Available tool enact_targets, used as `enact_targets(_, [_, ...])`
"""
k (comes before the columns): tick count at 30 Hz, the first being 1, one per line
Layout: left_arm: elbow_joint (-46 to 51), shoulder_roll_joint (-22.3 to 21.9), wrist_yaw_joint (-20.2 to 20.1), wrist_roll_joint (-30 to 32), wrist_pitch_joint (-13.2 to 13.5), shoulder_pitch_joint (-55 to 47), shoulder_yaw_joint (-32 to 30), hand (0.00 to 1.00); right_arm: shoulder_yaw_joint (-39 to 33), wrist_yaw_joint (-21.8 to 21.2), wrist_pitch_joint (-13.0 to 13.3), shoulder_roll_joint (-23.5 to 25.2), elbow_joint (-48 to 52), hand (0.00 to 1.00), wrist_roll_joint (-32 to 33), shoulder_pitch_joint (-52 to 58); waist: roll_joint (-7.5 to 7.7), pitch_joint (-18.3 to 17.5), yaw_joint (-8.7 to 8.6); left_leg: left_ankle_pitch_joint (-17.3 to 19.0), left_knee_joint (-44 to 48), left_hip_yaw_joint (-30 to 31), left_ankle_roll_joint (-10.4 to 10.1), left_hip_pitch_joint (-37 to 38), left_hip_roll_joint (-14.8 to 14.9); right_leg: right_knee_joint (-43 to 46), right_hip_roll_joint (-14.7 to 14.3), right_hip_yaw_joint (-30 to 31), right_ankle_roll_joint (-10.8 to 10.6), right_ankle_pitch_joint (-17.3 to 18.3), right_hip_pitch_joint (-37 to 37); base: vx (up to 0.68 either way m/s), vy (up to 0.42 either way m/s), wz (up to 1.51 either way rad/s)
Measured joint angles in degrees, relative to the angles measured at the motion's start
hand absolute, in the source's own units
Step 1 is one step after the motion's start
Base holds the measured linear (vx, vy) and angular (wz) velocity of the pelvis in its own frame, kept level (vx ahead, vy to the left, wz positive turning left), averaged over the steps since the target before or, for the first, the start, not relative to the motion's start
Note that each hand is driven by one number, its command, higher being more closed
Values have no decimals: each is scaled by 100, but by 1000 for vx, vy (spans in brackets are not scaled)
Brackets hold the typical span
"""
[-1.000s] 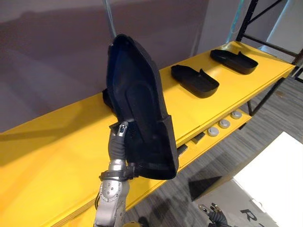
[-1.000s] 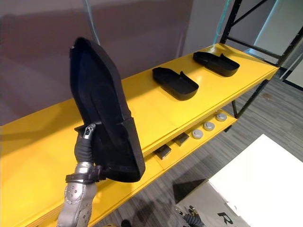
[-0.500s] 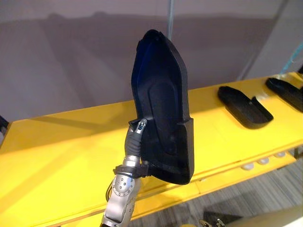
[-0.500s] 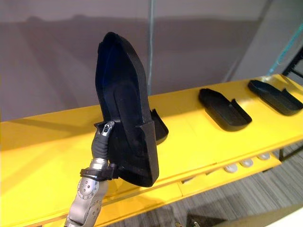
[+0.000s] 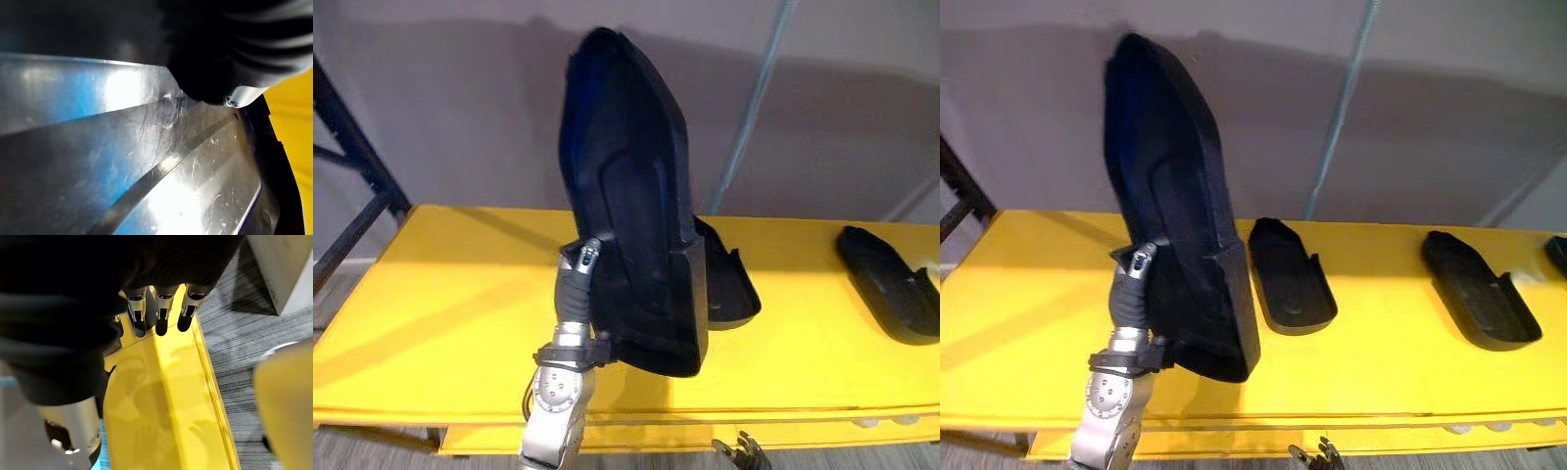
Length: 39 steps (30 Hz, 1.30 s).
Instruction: Walk over and take plastic housings, then place them on the shelf
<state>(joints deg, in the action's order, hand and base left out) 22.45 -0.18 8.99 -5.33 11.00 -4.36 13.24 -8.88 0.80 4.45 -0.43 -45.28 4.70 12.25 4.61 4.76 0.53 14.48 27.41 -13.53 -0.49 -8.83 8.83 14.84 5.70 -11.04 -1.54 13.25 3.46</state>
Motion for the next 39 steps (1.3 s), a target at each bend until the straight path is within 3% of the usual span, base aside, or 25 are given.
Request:
enact_targets(3, [-217, 43, 57, 1, -2, -5, 3, 100, 3, 20, 5, -161, -292, 0, -113, -124, -54, -31, -232, -94, -75, -37, -34, -1, 675, -58, 249, -267, -23, -6, 43, -19, 172, 44])
enact_targets(4, [-238, 33, 74, 0, -2, -1, 9, 100, -16, 28, 4, -248, -399, 0, -180, -124, -184, -96, -356, -432, -395, -4, -30, 3, 894, -123, 305, -404, -158, -56, 47, 17, 440, 56])
enact_targets(5, [-242, 1, 79, -2, 2, 24, 19, 100, -26, 40, 3, -313, -527, 0, -204, -126, -284, -153, -427, -590, -671, 68, -636, 13, 859, -198, 367, -453, -281, -112, 45, 49, 515, 65])
enact_targets(6, [-269, 116, 89, -2, 6, 83, 20, 100, -57, 44, 1, -239, -704, 0, -198, -127, -162, -176, -484, -666, -863, 118, -758, 1, 565, -357, 591, -536, -420, -298, 60, 59, 461, 49])
enact_targets(9, [-592, 346, 208, -14, 23, 197, -59, 100, -142, 38, 3, -200, -799, 0, -199, -143, -95, -149, -438, -643, -749, 204, -603, -190, 276, -646, 796, -541, -520, -1024, 62, 26, 400, 28])
enact_targets(11, [-712, 420, 207, -8, 23, 244, -48, 100, -119, 31, 4, -195, -798, 0, -199, -196, -90, -82, -433, -576, -610, 259, -488, -236, 251, -620, 817, -521, -550, -1245, 56, -15, 260, 16])
enact_targets(13, [-860, 527, 207, 7, 9, 239, -56, 100, -70, 12, 4, -174, -783, 0, -199, -296, -85, -36, -338, -527, -491, 136, -409, -218, 237, -320, 836, -265, -405, -1368, -83, -56, 196, -14])
enact_targets(14, [-866, 522, 209, 28, -15, 226, -56, 100, 9, 10, 4, -176, -753, 0, -200, -300, -87, -33, -299, -511, -497, 95, -383, -191, 238, -189, 841, -142, -403, -1367, -169, -81, 126, -26])
enact_targets(15, [-866, 484, 212, 130, -44, 216, -56, 100, 53, 3, 4, -163, -696, 0, -200, -324, -117, -13, -293, -487, -541, 55, -343, -158, 245, 153, 806, 156, -444, -1138, -381, -118, 31, -7])
enact_targets(16, [-905, 470, 210, 231, -49, 218, -77, 100, 117, -24, 6, -120, -673, 0, -197, -345, -94, -11, -309, -488, -625, 35, -312, -118, 235, 555, 594, 640, -517, -691, -546, -124, -30, 1])
enact_targets(17, [-944, 452, 209, 240, -52, 211, -100, 100, 117, -38, 7, -109, -673, 0, -197, -348, -92, -12, -306, -493, -637, 29, -315, -85, 204, 681, 472, 757, -512, -501, -581, -117, -113, 2])
enact_targets(19, [-1062, 319, 207, 396, -59, 132, -280, 100, 120, -49, 9, -128, -691, 0, -166, -348, -88, -47, -321, -506, -664, 18, -367, -38, -1, 420, 458, 946, -320, 41, -415, -95, -131, -1])
enact_targets(20, [-1068, 319, 210, 431, -59, 142, -296, 100, 114, -52, 12, -122, -689, 0, -150, -345, -56, -63, -354, -513, -659, 69, -370, -91, -53, 279, 477, 1056, -351, 188, -371, -98, -140, 33])
enact_targets(21, [-1153, 280, 209, 452, -62, 160, -297, 100, 79, -82, 13, -144, -686, 0, -55, -372, -112, -33, -413, -566, -657, 224, -445, -197, -94, 122, 437, 1059, -511, 325, -325, -88, -167, 45])
enact_targets(22, [-1266, 254, 206, 453, -106, 146, -289, 100, 22, -87, 14, -202, -697, 0, -53, -382, -178, -2, -425, -693, -771, 277, -457, -164, -68, 87, 373, 1022, -494, 286, -285, -80, -171, 40])
enact_targets(24, [-1388, 240, 187, 507, -253, 115, -283, 100, -32, -84, 11, -228, -759, 0, -73, -330, -176, -9, -399, -929, -1131, 296, -573, 107, 2, 34, 257, 990, -445, 252, -140, 8, -202, 9])
enact_targets(28, [-1515, 261, 185, 668, -283, 172, -438, 100, -129, -83, 8, -255, -826, 0, -74, -267, -187, -144, -463, -1267, -1787, 282, -654, 422, 38, -32, 132, 989, -370, 196, -35, 82, -119, 0])
enact_targets(35, [-2116, 695, 221, 937, -541, 346, -883, 100, -125, -91, 8, -264, -969, 0, -86, -283, -183, -201, -520, -1886, -2908, 247, -720, 989, 221, -265, -169, 1015, -221, -119, 59, 23, -49, 0])
enact_targets(39, [-2595, 898, 239, 1121, -679, 843, -1177, 100, -128, -125, 7, -303, -978, 0, -103, -278, -237, -213, -561, -2107, -3222, 108, -705, 1055, 212, -474, -183, 1046, -178, -237, 52, -36, -2, -13])
